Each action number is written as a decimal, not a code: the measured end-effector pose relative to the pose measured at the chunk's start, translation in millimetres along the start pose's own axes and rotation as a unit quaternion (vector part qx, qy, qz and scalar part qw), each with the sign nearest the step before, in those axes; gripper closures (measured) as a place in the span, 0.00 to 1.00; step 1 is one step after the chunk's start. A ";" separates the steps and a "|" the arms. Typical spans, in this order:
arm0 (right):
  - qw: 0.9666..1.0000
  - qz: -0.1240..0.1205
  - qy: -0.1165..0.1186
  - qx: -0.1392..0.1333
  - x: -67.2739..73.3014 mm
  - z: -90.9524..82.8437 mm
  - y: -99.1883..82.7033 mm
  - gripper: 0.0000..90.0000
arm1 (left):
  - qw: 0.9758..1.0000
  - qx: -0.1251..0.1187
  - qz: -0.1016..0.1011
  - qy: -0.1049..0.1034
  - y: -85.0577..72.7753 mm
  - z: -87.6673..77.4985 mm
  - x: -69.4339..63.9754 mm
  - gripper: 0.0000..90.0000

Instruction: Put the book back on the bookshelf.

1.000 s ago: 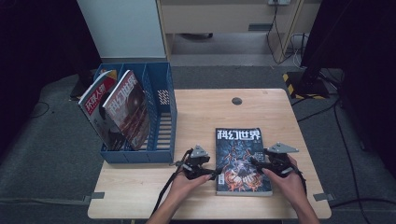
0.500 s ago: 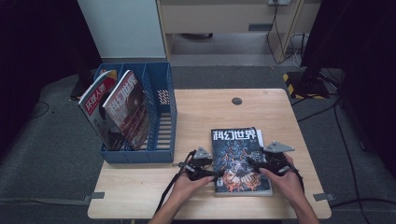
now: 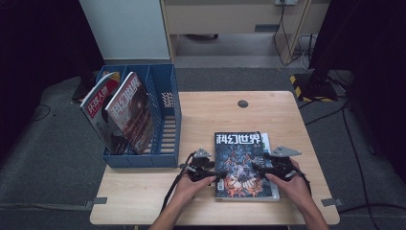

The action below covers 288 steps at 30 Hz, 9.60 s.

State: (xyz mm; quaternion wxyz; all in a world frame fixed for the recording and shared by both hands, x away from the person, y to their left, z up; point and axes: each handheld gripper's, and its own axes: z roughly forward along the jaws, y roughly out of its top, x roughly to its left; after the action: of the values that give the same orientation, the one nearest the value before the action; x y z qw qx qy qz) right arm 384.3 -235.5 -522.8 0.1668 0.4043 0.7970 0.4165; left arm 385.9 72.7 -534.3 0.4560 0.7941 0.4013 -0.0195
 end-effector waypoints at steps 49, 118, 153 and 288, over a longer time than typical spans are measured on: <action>0.999 0.029 0.016 0.006 -27.2 29.1 24.3 0.42 | 0.999 0.048 -0.025 0.002 55.7 22.3 35.5 0.35; 0.999 0.008 0.033 0.002 -6.4 18.9 20.9 0.31 | 0.999 0.029 -0.035 -0.024 105.3 7.8 9.2 0.86; 0.990 0.089 -0.108 0.008 -45.6 -27.2 -18.8 0.27 | 0.999 -0.009 0.042 -0.011 125.0 -55.5 -32.5 0.91; 0.982 0.093 -0.161 0.045 -57.0 -23.1 -31.7 0.17 | 0.964 -0.203 -0.013 0.169 147.2 -322.3 15.2 0.91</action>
State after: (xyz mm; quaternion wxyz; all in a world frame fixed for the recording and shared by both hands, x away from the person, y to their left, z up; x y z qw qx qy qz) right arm 389.5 -302.8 -538.4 0.2353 0.5452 0.7368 0.3233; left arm 384.7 281.9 -248.0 0.5331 0.6714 0.4780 0.1911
